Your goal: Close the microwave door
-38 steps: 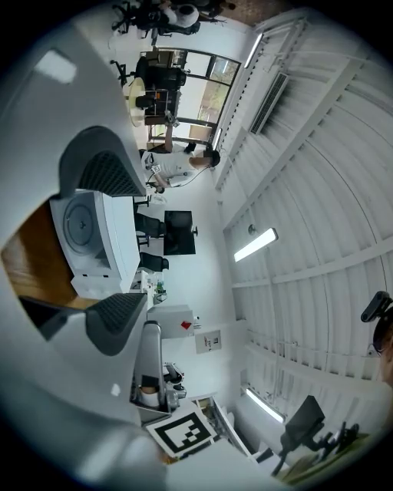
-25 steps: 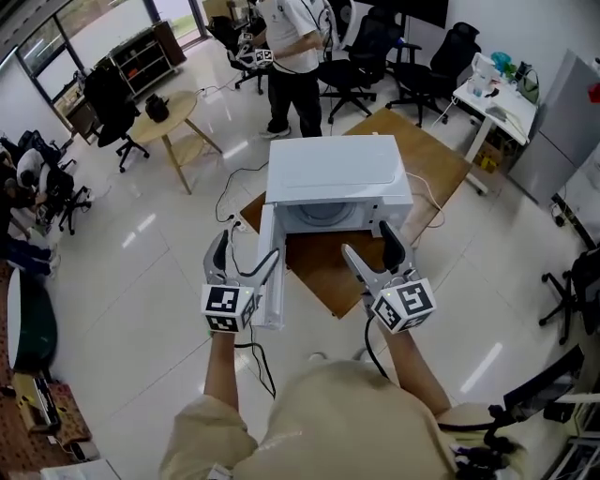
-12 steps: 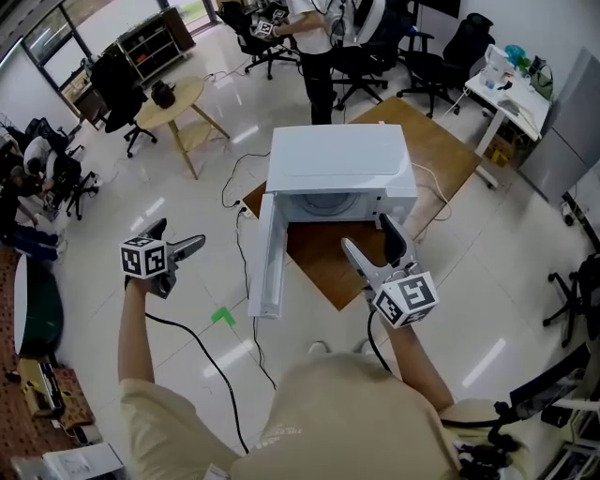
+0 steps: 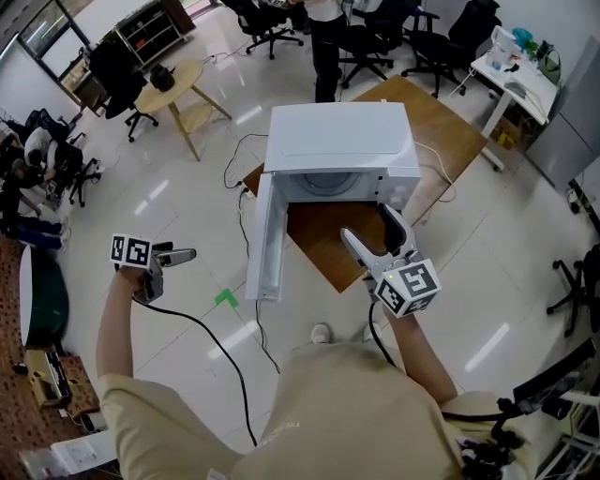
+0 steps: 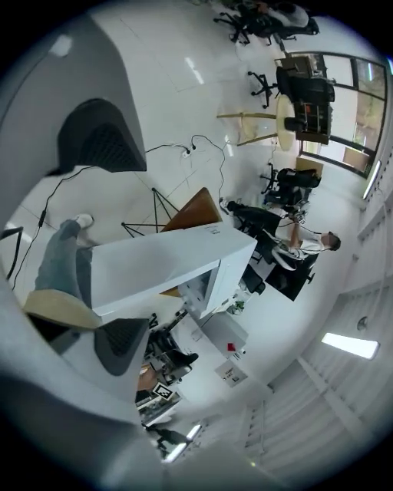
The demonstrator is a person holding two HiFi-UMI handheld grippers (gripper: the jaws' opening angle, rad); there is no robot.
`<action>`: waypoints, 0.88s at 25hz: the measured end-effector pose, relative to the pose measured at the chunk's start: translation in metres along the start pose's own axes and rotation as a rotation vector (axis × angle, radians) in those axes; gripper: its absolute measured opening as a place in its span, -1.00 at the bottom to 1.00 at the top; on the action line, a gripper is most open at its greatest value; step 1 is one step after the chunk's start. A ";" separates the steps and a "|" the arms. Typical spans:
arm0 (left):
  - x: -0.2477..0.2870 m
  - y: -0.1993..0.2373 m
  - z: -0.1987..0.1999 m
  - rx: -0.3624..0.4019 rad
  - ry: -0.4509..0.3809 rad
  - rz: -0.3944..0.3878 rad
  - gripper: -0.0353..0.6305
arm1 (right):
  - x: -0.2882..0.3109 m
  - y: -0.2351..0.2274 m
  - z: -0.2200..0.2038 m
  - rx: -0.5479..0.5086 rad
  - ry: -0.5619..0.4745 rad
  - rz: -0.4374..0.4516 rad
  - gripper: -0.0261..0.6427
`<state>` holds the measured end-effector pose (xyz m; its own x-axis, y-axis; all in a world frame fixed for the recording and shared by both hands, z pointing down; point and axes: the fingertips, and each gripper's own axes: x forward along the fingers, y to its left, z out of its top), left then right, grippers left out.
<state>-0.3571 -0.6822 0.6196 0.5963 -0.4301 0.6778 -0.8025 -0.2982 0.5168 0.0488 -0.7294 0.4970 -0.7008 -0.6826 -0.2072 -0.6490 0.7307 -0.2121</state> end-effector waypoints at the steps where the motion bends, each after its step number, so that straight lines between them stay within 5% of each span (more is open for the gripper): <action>1: 0.002 0.001 -0.001 -0.003 0.012 -0.005 0.89 | 0.003 0.001 -0.002 0.005 0.014 0.001 0.19; 11: 0.099 -0.051 -0.053 -0.063 0.169 -0.218 0.87 | 0.002 -0.002 0.009 0.063 0.045 -0.007 0.19; 22: 0.153 -0.068 -0.074 -0.123 0.181 -0.300 0.02 | -0.008 -0.011 0.012 0.075 0.035 -0.013 0.19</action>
<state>-0.2105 -0.6643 0.7270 0.8073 -0.1786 0.5624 -0.5897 -0.2787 0.7580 0.0650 -0.7320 0.4895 -0.7030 -0.6904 -0.1706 -0.6354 0.7175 -0.2855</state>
